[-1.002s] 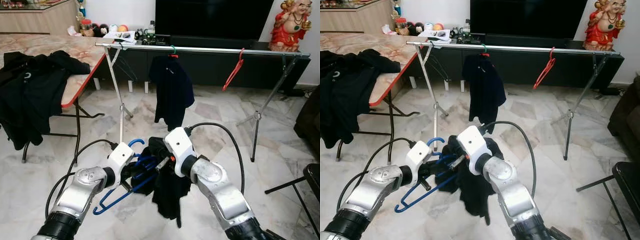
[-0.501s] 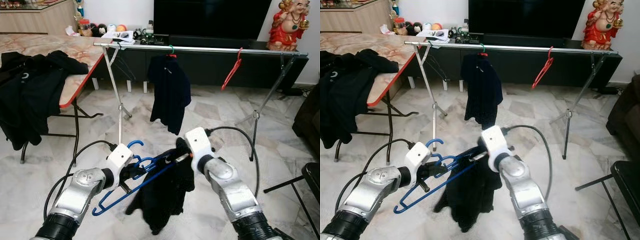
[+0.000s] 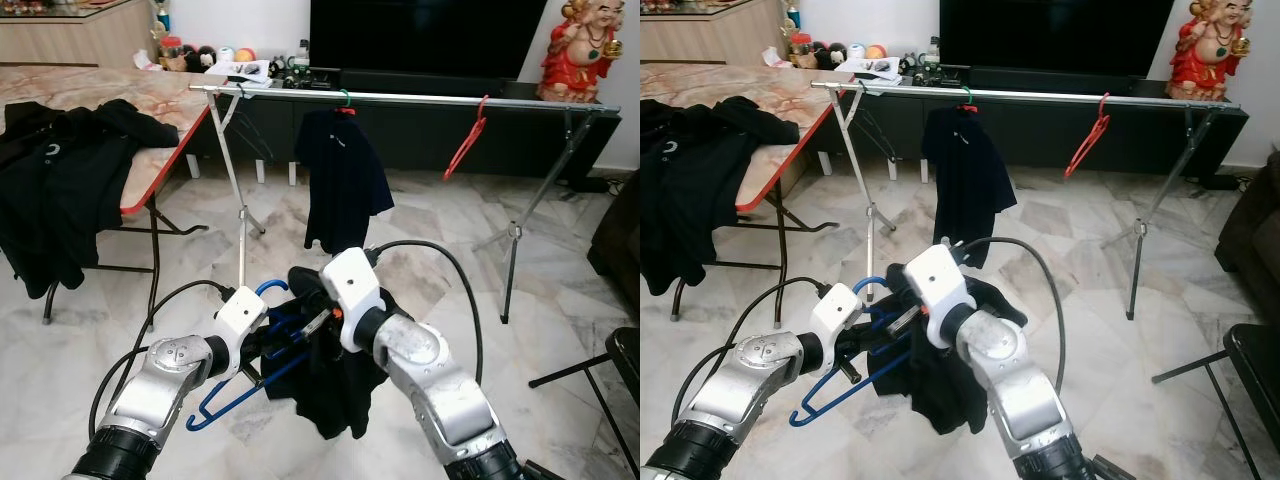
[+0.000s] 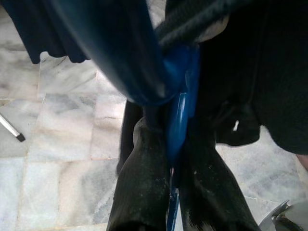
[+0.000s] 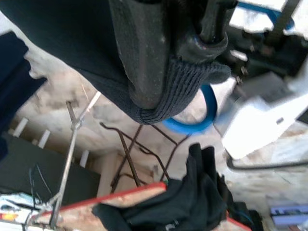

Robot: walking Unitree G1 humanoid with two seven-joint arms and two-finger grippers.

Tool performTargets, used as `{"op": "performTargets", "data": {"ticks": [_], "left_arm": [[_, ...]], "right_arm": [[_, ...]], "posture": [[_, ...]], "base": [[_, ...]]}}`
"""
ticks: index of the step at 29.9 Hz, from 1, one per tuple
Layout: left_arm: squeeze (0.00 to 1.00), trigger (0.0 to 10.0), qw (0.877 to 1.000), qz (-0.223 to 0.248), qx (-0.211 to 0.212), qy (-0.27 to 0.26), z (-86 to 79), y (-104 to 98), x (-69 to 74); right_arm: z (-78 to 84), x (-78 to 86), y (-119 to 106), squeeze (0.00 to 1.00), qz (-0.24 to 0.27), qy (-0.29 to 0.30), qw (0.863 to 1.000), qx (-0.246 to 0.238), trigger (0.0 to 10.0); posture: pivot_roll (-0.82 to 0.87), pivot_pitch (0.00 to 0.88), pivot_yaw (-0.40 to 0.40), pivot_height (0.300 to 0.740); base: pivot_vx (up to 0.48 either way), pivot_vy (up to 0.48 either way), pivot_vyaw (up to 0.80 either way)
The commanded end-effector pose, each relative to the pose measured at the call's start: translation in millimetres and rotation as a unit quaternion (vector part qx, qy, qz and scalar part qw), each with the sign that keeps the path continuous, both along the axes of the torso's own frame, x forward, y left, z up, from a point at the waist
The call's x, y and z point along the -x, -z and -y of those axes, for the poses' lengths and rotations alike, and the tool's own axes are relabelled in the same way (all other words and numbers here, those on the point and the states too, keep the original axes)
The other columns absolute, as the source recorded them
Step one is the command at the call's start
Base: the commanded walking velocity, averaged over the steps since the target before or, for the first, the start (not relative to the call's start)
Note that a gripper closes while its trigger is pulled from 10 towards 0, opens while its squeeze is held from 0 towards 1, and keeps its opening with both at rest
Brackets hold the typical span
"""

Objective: Hang hanger

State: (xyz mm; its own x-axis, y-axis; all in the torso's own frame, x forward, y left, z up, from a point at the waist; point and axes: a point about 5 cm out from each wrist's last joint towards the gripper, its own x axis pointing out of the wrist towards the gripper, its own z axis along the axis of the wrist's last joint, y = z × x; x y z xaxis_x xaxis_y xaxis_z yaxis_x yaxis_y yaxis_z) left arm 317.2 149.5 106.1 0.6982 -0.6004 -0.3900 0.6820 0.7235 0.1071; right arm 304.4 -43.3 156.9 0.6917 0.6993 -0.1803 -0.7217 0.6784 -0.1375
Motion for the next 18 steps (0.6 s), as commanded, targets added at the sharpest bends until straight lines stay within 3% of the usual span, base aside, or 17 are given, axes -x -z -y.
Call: {"op": "performTargets", "data": {"ticks": [1,6,7,18], "left_arm": [[0.00,10.0,0.999,0.029,0.020,-0.019,-1.4,-10.9,-6.2],[0.00,10.0,0.997,0.048,0.042,-0.051,-5.5,-15.6,-10.5],[0.00,10.0,0.995,0.052,0.062,-0.059,-5.5,-18.3,-11.6],[0.00,10.0,0.989,0.046,0.134,-0.040,5.6,-25.2,-9.7]], "right_arm": [[12.5,-2.3,1.3,0.00,0.001,0.021,1.000,0.015,10.0],[26.4,-2.7,3.3,0.00,-0.003,0.035,0.999,0.028,10.0],[29.3,-0.6,3.2,0.00,-0.002,0.029,0.999,0.030,10.0],[27.0,11.1,4.8,0.00,0.002,-0.035,0.999,0.024,10.0]], "posture": [[0.10,0.041,-0.020,0.740],[0.09,0.041,-0.020,0.740],[0.09,0.041,-0.022,0.740],[0.09,0.040,-0.020,0.740]], "base": [[0.000,0.000,0.00],[0.000,0.000,0.00],[0.000,0.000,0.00],[0.000,0.000,0.00]]}}
